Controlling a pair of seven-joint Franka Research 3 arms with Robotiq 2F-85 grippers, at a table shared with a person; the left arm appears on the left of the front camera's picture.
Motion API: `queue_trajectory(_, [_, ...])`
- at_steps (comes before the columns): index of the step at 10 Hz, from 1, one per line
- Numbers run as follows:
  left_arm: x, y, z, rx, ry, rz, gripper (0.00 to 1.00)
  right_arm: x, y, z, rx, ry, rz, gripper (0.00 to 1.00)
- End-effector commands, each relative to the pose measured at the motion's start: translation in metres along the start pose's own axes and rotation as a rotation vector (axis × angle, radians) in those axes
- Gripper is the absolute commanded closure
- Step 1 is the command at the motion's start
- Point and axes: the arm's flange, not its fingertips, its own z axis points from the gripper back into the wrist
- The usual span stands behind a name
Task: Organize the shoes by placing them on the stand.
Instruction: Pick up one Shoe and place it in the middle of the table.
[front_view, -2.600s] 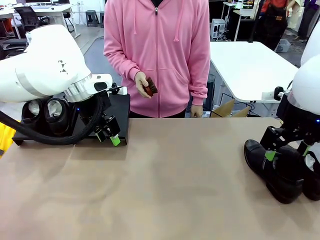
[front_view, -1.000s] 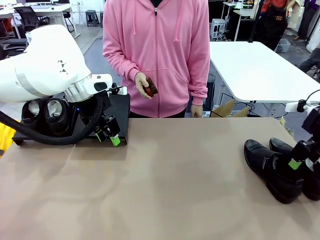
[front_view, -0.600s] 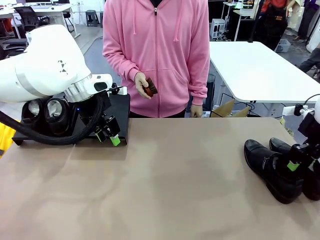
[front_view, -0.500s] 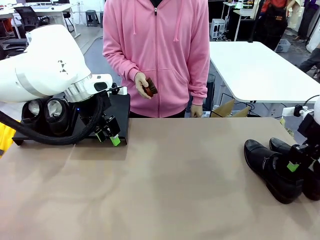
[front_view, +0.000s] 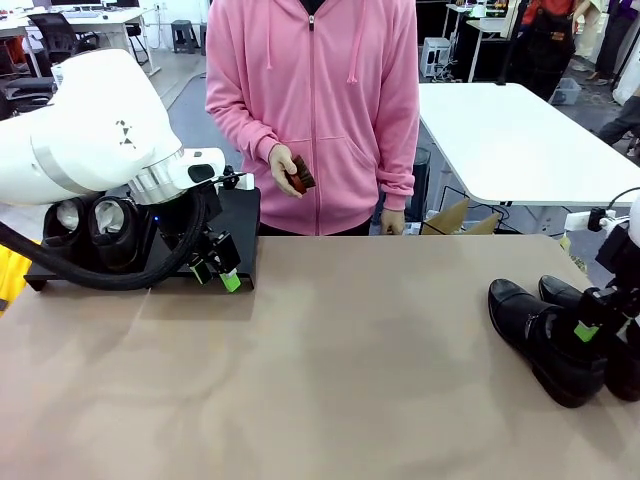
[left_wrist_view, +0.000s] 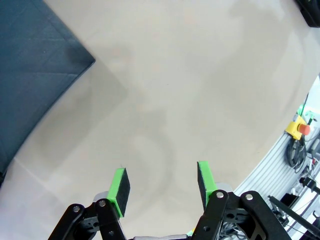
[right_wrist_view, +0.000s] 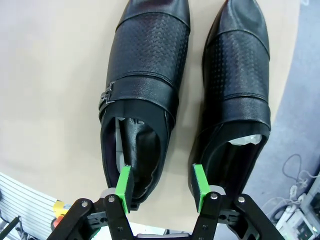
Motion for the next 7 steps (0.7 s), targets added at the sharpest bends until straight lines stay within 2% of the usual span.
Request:
queue_trajectory(1, [-0.0052,0.0002,0.0023,0.005,0.006,-0.008,0.29,-0.0007,0.0006,0.0021,0.000,-0.004,0.022,0.38])
queue_trajectory(7, [-0.0052,0.0002,0.0023,0.005,0.006,-0.008,0.29,0.0014,-0.0002,-0.0069,-0.005,0.001,-0.005,0.38])
